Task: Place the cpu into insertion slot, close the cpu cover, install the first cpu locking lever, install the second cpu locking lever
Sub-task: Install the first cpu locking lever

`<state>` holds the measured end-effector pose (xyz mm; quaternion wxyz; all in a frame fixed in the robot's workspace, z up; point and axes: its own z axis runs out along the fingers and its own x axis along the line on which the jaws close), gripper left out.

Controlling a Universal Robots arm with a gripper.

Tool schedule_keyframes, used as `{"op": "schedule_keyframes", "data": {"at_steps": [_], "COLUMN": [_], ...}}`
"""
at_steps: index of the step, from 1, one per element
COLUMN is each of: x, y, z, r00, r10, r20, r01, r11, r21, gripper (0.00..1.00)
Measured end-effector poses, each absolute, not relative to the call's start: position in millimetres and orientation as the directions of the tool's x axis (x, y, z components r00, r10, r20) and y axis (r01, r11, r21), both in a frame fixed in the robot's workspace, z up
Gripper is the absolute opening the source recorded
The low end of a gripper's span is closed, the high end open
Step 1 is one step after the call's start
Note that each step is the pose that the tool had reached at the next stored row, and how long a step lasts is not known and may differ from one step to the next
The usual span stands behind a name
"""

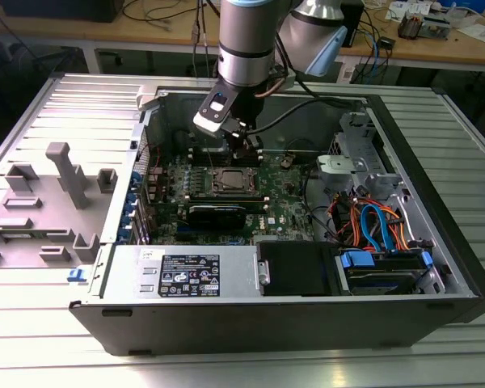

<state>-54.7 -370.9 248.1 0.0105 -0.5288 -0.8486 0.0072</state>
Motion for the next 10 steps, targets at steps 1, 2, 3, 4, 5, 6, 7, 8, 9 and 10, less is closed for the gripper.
{"op": "schedule_keyframes", "data": {"at_steps": [1, 2, 3, 4, 5, 6, 7, 8, 9, 10], "x": [-54.7, -54.7, -54.7, -54.7, -54.7, -54.7, -54.7, -54.8, -55.5, -56.7], "y": [-370.9, -370.9, -370.9, -370.9, -370.9, -370.9, -370.9, -370.9, -371.0, -371.3], "z": [248.1, 248.1, 248.1, 248.0, 248.0, 248.0, 248.0, 248.0, 247.9, 248.0], "r00": [-0.477, -0.509, -0.529, -0.552, -0.579, -0.593, -0.609, -0.628, -0.636, -0.640], "r10": [0.879, 0.861, 0.849, 0.834, 0.815, 0.805, 0.793, 0.778, 0.772, 0.768], "r20": [0.010, 0.010, 0.010, 0.010, 0.010, 0.010, 0.010, 0.010, 0.010, 0.010], "r01": [0.878, 0.861, 0.848, 0.833, 0.815, 0.804, 0.793, 0.778, 0.771, 0.768], "r11": [0.477, 0.509, 0.529, 0.552, 0.579, 0.594, 0.609, 0.628, 0.636, 0.640], "r21": [-0.023, -0.023, -0.023, -0.023, -0.023, -0.023, -0.023, -0.023, -0.023, -0.023], "gripper": [0.11, 0.11, 0.11, 0.11, 0.11, 0.11, 0.11, 0.11, 0.11, 0.11]}}
